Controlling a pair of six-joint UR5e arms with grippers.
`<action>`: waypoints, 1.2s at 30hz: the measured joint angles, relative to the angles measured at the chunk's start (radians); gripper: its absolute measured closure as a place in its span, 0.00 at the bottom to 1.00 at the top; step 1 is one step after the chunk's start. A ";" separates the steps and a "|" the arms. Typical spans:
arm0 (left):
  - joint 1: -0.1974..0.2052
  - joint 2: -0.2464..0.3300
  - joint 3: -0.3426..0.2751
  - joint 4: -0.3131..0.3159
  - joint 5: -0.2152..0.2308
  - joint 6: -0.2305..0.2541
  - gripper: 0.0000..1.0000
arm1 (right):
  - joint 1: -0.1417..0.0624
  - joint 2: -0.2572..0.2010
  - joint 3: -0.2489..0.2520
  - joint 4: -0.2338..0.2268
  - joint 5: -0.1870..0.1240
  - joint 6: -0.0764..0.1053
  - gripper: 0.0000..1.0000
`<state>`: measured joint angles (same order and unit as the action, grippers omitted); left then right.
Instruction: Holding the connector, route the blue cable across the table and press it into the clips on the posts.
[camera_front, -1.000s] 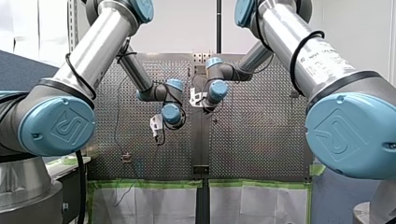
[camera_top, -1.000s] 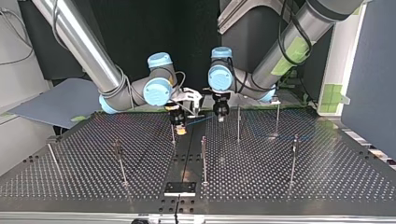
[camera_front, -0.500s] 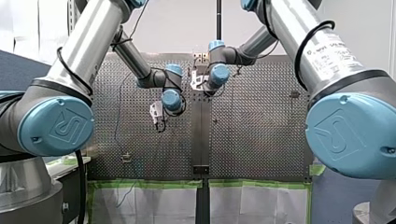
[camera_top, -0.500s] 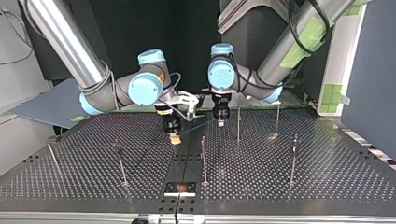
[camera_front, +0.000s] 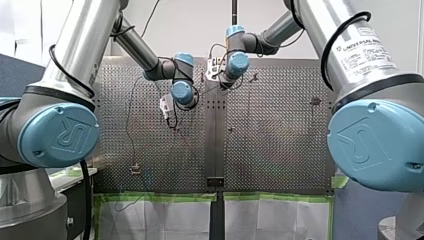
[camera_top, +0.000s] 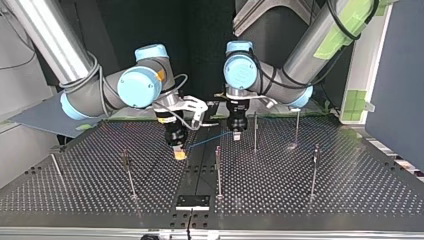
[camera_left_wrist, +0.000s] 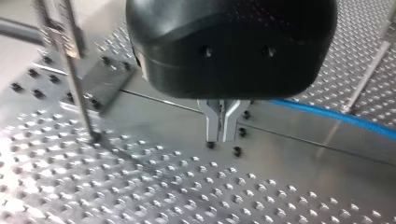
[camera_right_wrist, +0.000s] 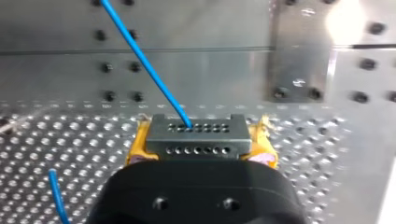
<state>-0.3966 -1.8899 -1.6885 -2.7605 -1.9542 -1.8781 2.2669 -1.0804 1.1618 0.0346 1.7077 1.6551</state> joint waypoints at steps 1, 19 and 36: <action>-0.001 0.012 0.000 -0.002 0.000 0.000 1.00 | 0.000 -0.006 0.000 0.002 0.000 0.001 1.00; -0.009 0.166 0.000 -0.015 -0.022 0.001 1.00 | 0.000 -0.081 0.000 0.029 -0.001 0.005 1.00; 0.021 0.110 0.006 0.074 0.067 -0.007 1.00 | -0.013 -0.079 0.000 0.024 -0.040 0.005 1.00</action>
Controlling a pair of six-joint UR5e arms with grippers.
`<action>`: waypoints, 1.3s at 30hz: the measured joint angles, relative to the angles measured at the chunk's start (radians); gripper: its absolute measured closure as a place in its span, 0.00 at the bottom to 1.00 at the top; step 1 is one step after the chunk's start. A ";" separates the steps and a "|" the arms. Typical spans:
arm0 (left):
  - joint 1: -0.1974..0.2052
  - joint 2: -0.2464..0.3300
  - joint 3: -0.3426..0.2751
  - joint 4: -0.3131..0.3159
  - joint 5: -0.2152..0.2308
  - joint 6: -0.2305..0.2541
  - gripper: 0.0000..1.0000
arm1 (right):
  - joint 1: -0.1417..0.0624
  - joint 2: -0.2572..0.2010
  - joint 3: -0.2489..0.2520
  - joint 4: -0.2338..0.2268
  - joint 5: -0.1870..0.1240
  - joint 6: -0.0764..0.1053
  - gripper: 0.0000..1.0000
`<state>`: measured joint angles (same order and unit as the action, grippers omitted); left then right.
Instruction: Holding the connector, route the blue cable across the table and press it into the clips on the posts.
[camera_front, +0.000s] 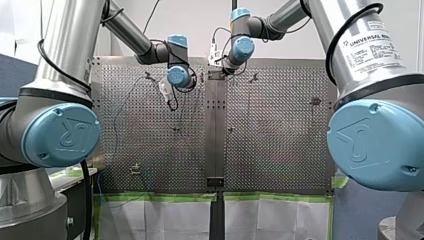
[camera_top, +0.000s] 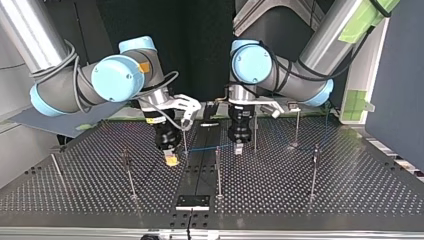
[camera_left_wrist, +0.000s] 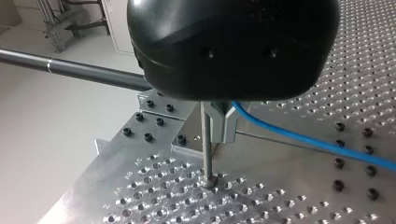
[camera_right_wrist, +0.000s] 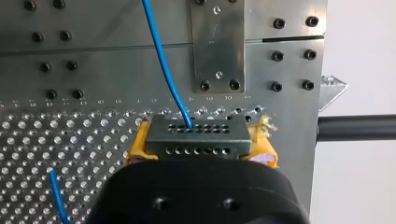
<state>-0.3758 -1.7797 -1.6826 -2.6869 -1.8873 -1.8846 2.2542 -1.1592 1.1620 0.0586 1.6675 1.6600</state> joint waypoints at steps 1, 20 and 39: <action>0.003 -0.003 0.004 0.009 0.002 0.000 1.00 | -0.001 0.000 0.000 -0.001 -0.006 0.000 1.00; 0.055 -0.070 0.087 0.015 0.067 0.009 1.00 | -0.041 0.025 -0.027 -0.011 -0.062 0.001 1.00; 0.102 -0.121 0.207 -0.024 0.096 0.014 1.00 | -0.108 0.081 -0.073 -0.012 -0.093 0.005 1.00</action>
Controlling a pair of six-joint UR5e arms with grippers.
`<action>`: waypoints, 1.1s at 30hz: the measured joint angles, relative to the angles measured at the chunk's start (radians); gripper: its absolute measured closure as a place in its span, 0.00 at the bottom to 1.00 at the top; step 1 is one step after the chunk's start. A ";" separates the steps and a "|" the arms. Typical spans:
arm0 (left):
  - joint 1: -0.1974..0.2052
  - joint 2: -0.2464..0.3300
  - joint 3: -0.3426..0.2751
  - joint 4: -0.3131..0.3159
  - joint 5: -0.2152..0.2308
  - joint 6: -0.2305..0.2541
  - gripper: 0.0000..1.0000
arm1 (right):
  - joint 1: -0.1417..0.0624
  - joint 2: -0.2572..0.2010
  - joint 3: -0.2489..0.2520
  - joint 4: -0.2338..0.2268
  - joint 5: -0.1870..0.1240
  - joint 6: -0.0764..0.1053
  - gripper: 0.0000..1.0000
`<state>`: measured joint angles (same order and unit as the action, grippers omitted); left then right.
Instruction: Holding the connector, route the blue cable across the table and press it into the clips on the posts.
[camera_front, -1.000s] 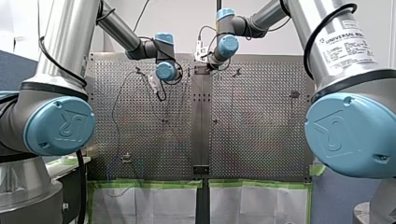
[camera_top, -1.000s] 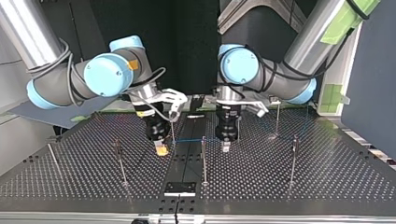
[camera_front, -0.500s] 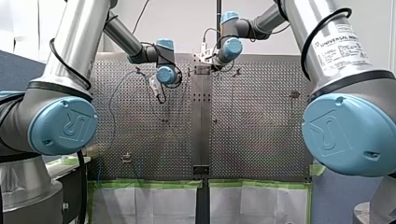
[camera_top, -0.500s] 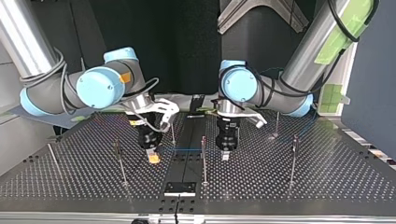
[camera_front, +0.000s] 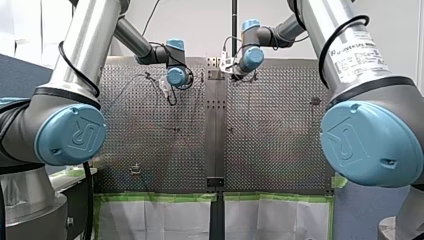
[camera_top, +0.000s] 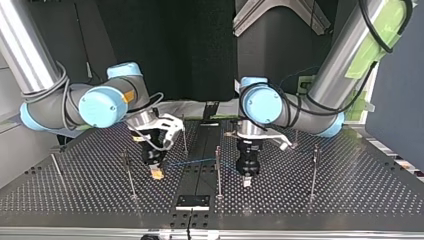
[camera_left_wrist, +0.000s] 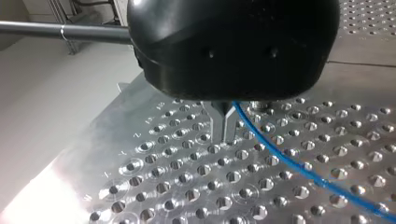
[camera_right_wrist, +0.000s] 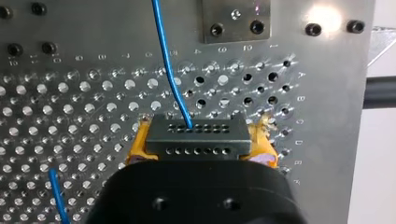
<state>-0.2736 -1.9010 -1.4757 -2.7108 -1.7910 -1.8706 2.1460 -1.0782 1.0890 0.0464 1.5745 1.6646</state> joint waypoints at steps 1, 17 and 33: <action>0.001 0.000 0.000 -0.007 0.000 0.001 1.00 | -0.002 0.001 0.000 0.000 -0.001 0.000 1.00; -0.015 0.005 -0.002 -0.135 -0.009 0.058 0.00 | -0.009 0.003 0.007 0.009 -0.001 0.019 1.00; -0.056 0.121 -0.103 -0.259 -0.049 0.087 0.00 | -0.032 0.005 0.083 0.007 0.010 0.023 1.00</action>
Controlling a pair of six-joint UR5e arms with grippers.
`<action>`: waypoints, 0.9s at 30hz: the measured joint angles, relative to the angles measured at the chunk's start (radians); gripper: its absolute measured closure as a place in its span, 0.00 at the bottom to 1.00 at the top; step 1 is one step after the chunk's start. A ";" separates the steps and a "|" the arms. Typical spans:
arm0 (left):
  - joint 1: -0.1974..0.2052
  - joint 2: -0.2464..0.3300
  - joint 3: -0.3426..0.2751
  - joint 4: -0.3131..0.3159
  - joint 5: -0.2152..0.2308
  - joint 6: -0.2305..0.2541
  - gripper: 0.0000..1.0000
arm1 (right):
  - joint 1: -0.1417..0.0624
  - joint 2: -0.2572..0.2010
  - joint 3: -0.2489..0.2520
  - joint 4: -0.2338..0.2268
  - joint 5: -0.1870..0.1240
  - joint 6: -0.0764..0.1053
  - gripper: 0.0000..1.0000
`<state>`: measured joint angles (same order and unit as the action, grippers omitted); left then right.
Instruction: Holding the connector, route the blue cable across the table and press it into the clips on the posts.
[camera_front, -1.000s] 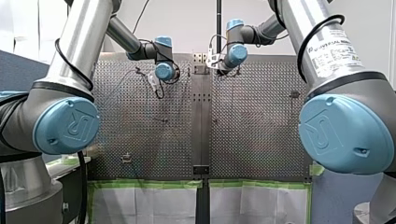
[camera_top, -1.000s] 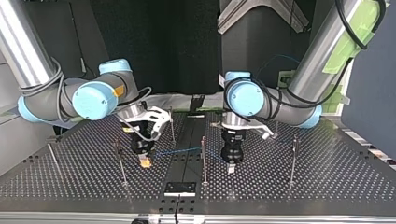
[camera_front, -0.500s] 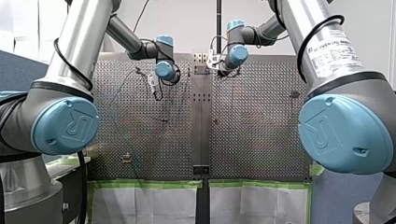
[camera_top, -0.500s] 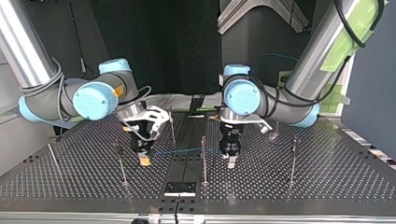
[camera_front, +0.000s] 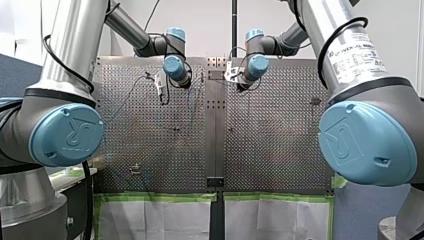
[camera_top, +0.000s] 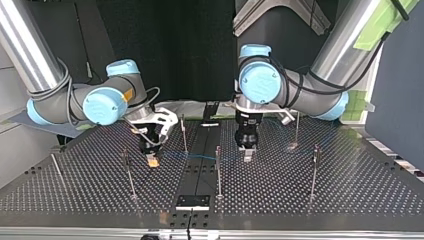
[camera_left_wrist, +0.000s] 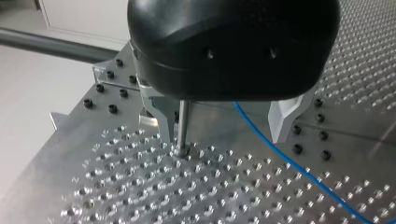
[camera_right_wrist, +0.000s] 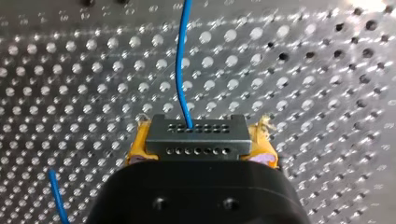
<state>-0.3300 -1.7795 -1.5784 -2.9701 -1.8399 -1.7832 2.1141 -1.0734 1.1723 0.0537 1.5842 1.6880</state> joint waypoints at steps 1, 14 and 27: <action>-0.004 0.009 -0.009 -0.003 0.000 -0.001 0.00 | -0.002 0.000 0.003 0.000 0.000 0.000 1.00; -0.090 0.084 -0.044 0.026 -0.012 0.059 0.00 | -0.051 0.003 0.034 0.001 0.004 0.002 1.00; -0.200 0.073 0.015 0.077 -0.091 0.087 0.00 | -0.072 0.006 0.036 0.000 0.004 0.000 1.00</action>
<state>-0.5299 -1.7066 -1.5632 -2.8935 -1.9311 -1.6966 2.0416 -1.0671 1.2079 0.0535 1.5882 1.6879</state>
